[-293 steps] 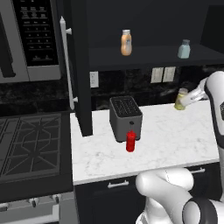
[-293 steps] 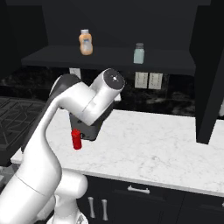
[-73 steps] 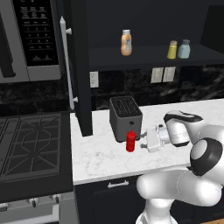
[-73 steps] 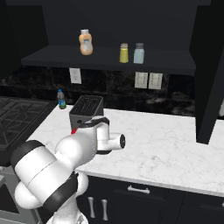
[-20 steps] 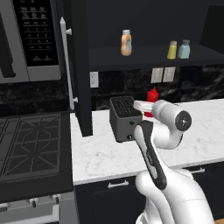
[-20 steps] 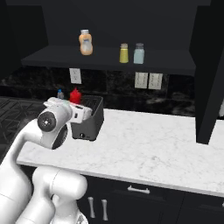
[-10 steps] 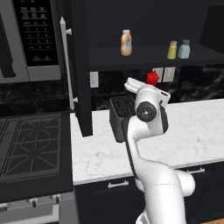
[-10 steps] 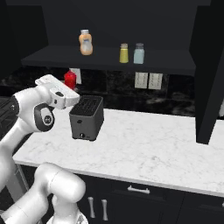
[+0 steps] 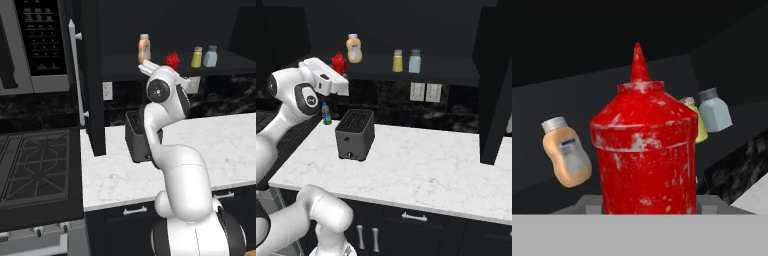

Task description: Put the shaker and condiment bottle from the counter next to their counterparts in the cabinet.

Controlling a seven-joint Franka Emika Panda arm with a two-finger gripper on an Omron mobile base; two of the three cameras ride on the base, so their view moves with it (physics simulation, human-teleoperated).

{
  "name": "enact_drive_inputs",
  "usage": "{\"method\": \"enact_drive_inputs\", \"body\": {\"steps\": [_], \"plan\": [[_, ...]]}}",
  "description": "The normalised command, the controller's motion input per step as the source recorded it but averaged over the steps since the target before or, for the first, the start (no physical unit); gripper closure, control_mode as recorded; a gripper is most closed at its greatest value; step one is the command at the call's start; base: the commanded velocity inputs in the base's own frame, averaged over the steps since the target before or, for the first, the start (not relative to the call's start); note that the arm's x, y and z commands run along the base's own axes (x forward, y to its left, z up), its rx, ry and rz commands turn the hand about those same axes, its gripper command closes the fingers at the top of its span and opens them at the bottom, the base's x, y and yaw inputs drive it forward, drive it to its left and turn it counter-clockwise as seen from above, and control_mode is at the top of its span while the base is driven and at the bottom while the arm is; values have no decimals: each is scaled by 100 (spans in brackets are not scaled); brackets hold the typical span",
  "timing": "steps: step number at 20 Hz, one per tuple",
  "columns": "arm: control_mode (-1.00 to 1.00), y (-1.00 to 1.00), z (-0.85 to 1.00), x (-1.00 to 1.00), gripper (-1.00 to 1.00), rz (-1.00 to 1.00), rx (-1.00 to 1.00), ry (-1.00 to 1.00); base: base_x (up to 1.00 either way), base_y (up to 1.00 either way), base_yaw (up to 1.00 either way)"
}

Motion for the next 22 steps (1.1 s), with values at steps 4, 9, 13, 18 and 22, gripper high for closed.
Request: {"method": "enact_drive_inputs", "body": {"steps": [4, 9, 13, 18, 22], "plan": [[-100, 0, -3, 26, 100, 4, 0, 0, 0, 0, 0], [-100, -1, 1, 85, 100, 21, 2, -1, 0, 0, 0], [-100, 0, 2, 22, 100, 19, -1, -4, 0, 0, 0], [-100, 0, 24, 21, 100, 2, -4, 0, 0, 0, 0], [-100, -9, 76, 25, 100, 1, -24, 0, 0, 0, 0]]}}
